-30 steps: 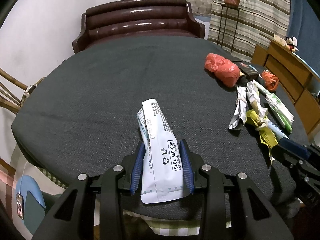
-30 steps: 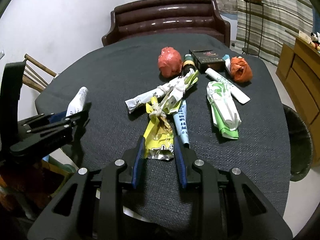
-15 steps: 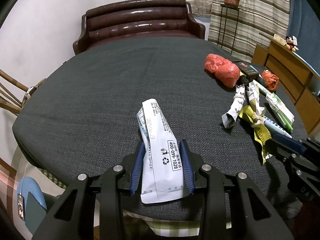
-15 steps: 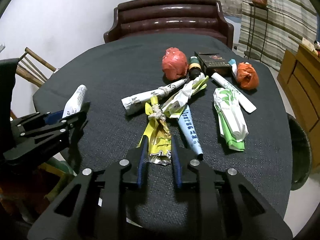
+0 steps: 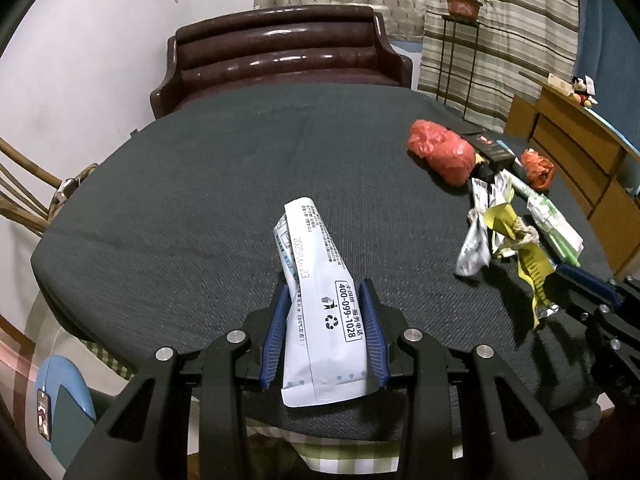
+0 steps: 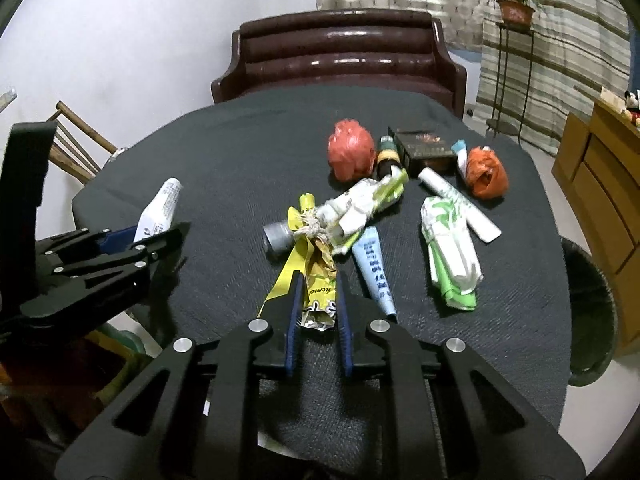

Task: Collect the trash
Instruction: 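Carry the yellow wrapper and white packet over the black trash bin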

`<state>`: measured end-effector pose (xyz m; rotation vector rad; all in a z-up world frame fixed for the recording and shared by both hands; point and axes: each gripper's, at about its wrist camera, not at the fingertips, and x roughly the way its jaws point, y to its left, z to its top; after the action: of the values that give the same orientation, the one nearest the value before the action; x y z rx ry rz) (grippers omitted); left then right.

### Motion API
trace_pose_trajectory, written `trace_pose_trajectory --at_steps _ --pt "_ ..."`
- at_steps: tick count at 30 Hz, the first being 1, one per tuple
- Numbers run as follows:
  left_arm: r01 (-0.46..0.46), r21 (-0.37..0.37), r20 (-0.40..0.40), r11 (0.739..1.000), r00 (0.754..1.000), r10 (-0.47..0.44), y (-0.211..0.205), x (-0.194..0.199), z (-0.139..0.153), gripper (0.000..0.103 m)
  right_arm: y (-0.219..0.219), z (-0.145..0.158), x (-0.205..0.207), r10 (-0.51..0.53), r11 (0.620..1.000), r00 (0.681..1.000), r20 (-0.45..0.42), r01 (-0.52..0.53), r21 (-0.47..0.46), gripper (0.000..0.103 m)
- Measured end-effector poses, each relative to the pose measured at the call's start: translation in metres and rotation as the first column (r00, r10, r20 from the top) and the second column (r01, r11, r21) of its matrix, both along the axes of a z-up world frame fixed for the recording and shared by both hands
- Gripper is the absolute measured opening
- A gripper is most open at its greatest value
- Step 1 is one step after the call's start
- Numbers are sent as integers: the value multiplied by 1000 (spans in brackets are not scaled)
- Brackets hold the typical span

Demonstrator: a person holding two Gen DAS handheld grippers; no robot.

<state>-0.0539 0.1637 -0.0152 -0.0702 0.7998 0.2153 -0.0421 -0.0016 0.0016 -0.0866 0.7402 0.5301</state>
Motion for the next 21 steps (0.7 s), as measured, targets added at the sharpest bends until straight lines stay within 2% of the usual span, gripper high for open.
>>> trace_pose_trajectory --at_steps 4,12,17,21 --pt "10 0 30 1000 999 -10 -6 -1 11 37 -9 10 0 -19 999 999 29 19 26 16" --pt "97 2 117 995 988 -97 -40 14 40 37 -45 34 13 -120 992 988 100 116 43 16" --pt "180 12 159 984 971 -180 -76 32 53 37 -84 44 32 -216 976 968 130 212 41 16" --pt "249 6 183 968 952 -246 -107 52 60 37 -122 51 51 -308 951 937 165 307 30 16"
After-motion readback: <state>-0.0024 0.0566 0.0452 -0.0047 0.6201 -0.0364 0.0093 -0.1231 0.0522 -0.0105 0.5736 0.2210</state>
